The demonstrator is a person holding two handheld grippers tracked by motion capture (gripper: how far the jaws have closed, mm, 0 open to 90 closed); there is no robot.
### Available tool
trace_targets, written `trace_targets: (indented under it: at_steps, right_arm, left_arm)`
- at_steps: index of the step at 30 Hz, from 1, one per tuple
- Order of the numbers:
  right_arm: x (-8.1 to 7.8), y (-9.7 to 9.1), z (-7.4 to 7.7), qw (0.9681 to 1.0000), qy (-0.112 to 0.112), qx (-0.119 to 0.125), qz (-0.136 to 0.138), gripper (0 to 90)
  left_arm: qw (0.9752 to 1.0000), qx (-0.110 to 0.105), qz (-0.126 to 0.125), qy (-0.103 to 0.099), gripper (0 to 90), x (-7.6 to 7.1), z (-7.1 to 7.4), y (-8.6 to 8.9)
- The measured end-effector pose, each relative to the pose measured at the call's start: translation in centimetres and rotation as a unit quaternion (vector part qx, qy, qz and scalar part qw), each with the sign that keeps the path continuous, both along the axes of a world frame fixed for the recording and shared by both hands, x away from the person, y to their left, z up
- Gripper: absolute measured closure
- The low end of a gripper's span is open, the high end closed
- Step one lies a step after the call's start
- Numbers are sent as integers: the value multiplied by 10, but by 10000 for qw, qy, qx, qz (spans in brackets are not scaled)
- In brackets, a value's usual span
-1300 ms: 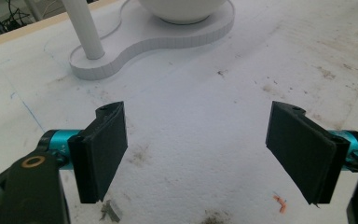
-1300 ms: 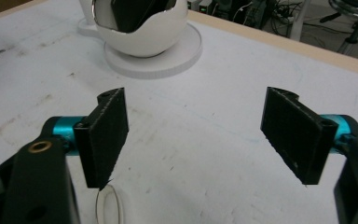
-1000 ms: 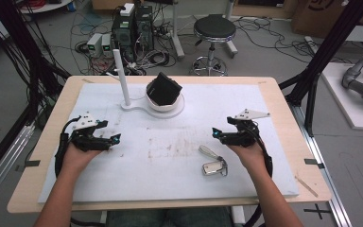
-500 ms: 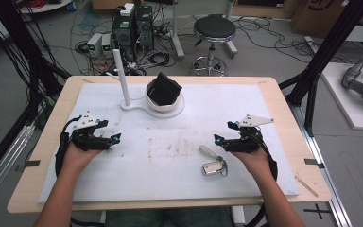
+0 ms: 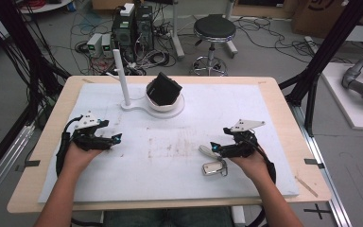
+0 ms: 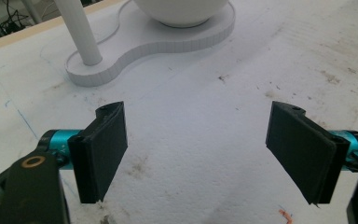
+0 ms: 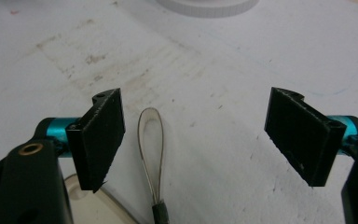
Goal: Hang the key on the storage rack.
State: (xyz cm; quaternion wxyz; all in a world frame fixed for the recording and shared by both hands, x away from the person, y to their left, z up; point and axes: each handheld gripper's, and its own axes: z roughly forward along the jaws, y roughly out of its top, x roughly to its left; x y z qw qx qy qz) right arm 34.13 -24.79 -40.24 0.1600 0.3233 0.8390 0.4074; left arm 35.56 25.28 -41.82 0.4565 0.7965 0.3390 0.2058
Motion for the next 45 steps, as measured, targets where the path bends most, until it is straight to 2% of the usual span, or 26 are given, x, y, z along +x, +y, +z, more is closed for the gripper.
trace_targets:
  at_steps: [4, 7, 8, 10, 11, 13, 14, 15, 18, 20, 24, 26, 28, 30, 32, 34, 35, 39, 43, 45]
  right_arm:
    - [-3, -1, -6, 10000, 36, -68, 60, 205]
    - [-5, -3, -13, 9998, 156, -130, 76, 206]
    - [-6, -5, -17, 9995, 207, -234, 99, 217]
    - [-7, -5, -18, 9993, 258, -259, 116, 240]
    - [-8, -6, -22, 9987, 311, -373, 173, 260]
    - [-8, -6, -24, 9983, 338, -445, 191, 262]
    - [-9, -7, -27, 9975, 403, -533, 221, 320]
    - [-9, -7, -28, 9970, 430, -590, 266, 339]
    - [-9, -7, -30, 9960, 458, -701, 323, 368]
    - [-7, -8, -34, 9947, 492, -832, 359, 419]
    - [-6, -8, -37, 9932, 587, -912, 412, 464]
    - [-6, -8, -38, 9932, 613, -905, 411, 477]
    - [-8, -8, -38, 9931, 574, -898, 491, 548]
    - [-9, -8, -38, 9929, 566, -895, 543, 579]
    - [-11, -6, -37, 9920, 565, -918, 660, 674]
    - [-12, -6, -37, 9916, 581, -920, 692, 707]
    - [-13, -4, -37, 9905, 543, -947, 832, 807]
    - [-14, -2, -35, 9895, 561, -1032, 846, 823]
    - [-12, -2, -35, 9903, 705, -931, 748, 828]
    - [-12, -1, -32, 9915, 663, -818, 758, 828]
  left_arm:
    - [10000, -25, 17, -5, 205, 0, 0, -1]
    - [10000, -38, 7, -17, 206, 0, 0, -1]
    - [10000, -35, 7, -10, 205, 0, 0, -1]
    - [10000, -40, 11, -3, 205, 0, 0, -1]
    - [10000, -38, 9, -6, 205, 0, 0, -1]
    - [10000, -34, 16, -9, 205, 0, 0, -1]
    - [10000, -5, 5, -10, 205, 0, 0, -1]
    - [10000, -4, 7, -11, 205, 0, 0, -1]
    - [10000, -13, 8, -10, 205, 0, 0, -1]
    - [10000, -18, 6, -21, 205, 0, 0, -1]
    - [10000, -44, 23, -23, 205, 0, 0, -1]
    - [10000, -43, 21, -22, 206, 0, 0, -1]
    - [10000, -23, 16, -16, 205, 0, 0, -1]
    - [10000, 5, -1, -21, 205, 0, 0, -1]
    - [10000, -7, -1, -22, 205, 0, 0, -2]
    - [10000, 13, -7, -27, 206, 0, 0, -1]
    - [10000, -9, 10, -33, 205, -1, 0, -2]
    - [10000, -2, -5, -49, 206, -1, 2, -2]
    - [10000, 5, -11, -48, 205, -1, 2, -2]
    - [10000, 5, -7, -52, 205, -1, 2, -1]
